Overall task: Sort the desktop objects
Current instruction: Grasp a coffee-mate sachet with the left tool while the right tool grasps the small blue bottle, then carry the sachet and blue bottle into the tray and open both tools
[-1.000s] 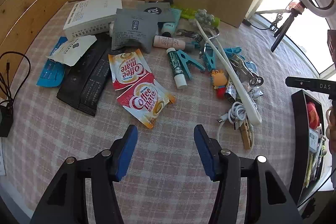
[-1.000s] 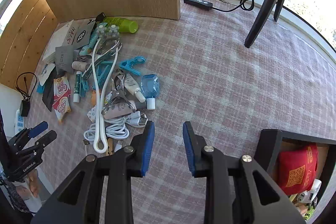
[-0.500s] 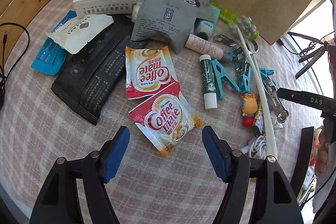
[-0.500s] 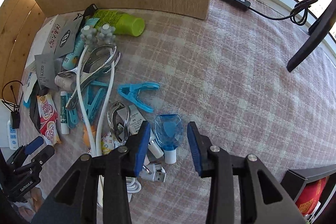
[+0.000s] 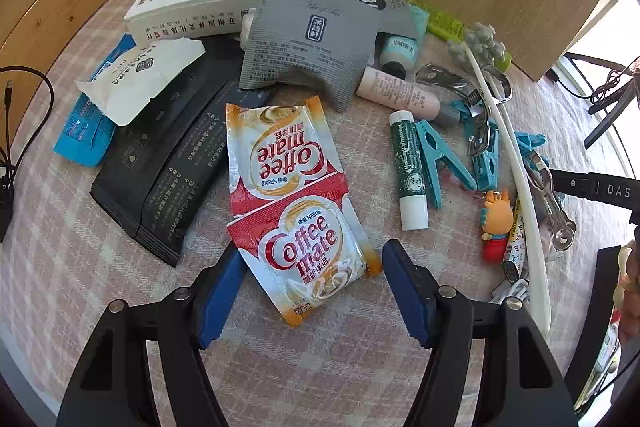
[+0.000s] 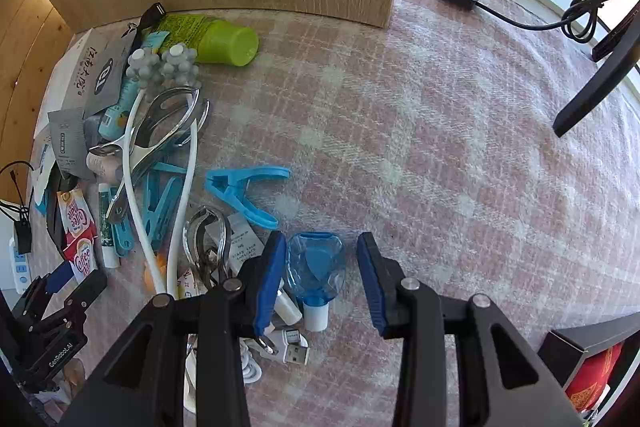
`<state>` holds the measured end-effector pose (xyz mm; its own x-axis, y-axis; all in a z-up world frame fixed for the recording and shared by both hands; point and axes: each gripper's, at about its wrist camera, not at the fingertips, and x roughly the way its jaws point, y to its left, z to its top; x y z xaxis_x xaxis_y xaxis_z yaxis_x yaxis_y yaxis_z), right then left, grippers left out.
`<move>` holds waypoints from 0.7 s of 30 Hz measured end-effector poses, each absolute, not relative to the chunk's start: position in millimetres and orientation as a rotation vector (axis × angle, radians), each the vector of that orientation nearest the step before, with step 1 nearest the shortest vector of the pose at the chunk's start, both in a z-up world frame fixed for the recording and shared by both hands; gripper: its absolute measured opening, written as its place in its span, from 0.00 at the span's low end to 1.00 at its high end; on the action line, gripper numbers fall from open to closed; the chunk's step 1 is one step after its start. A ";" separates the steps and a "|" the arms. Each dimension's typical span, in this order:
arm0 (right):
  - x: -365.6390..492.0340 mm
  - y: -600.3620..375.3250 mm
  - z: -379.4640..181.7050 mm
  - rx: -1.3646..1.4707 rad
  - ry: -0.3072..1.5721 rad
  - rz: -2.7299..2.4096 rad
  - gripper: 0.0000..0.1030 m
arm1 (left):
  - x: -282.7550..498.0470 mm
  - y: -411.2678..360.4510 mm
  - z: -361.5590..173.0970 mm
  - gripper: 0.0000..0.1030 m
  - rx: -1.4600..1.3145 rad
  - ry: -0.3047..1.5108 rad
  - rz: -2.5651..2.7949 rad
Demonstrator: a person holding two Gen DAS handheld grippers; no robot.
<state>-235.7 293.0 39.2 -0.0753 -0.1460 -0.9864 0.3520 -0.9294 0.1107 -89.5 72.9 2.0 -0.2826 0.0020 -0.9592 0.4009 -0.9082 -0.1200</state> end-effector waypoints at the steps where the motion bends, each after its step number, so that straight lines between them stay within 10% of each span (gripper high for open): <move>1: -235.6 291.5 39.0 1.867 0.242 -2.072 0.36 | -87.6 72.8 2.0 0.63 1.703 0.499 -2.283; 7: -224.6 293.5 39.6 1.845 0.299 -2.068 0.29 | -72.6 64.2 2.7 0.37 1.685 0.502 -2.305; 21: -215.5 336.0 55.7 1.829 0.234 -2.094 0.29 | -34.2 65.9 2.0 0.34 1.695 0.520 -2.358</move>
<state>-215.5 336.0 55.7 -0.1058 -0.1513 -0.9828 0.3649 -0.9253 0.1032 -34.2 65.9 2.0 -0.3274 0.0490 -0.9436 0.3526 -0.9202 -0.1702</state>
